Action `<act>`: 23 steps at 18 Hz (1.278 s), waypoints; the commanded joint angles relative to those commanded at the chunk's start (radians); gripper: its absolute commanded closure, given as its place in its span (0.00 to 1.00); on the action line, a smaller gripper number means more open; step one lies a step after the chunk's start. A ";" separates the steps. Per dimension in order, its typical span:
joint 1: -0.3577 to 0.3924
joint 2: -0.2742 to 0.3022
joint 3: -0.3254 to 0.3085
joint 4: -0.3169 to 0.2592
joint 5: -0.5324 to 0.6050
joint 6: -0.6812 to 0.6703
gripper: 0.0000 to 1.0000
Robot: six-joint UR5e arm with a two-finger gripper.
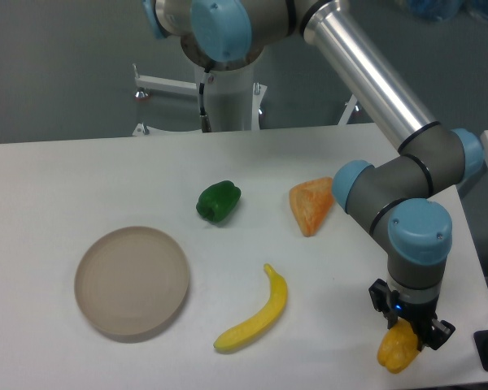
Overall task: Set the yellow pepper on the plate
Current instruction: 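Lift the held yellow pepper and carry it toward the plate, then move the gripper with the yellow pepper over the beige plate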
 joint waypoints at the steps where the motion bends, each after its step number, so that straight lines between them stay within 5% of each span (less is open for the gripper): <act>1: -0.002 0.000 0.000 0.000 -0.002 0.002 0.49; 5: -0.015 0.027 -0.017 -0.012 0.002 -0.006 0.49; 11: -0.037 0.161 -0.179 -0.021 -0.011 -0.170 0.49; 14: -0.060 0.242 -0.228 -0.112 -0.012 -0.256 0.48; 17: -0.090 0.360 -0.308 -0.189 -0.043 -0.441 0.49; 23: -0.207 0.436 -0.400 -0.186 -0.173 -0.753 0.49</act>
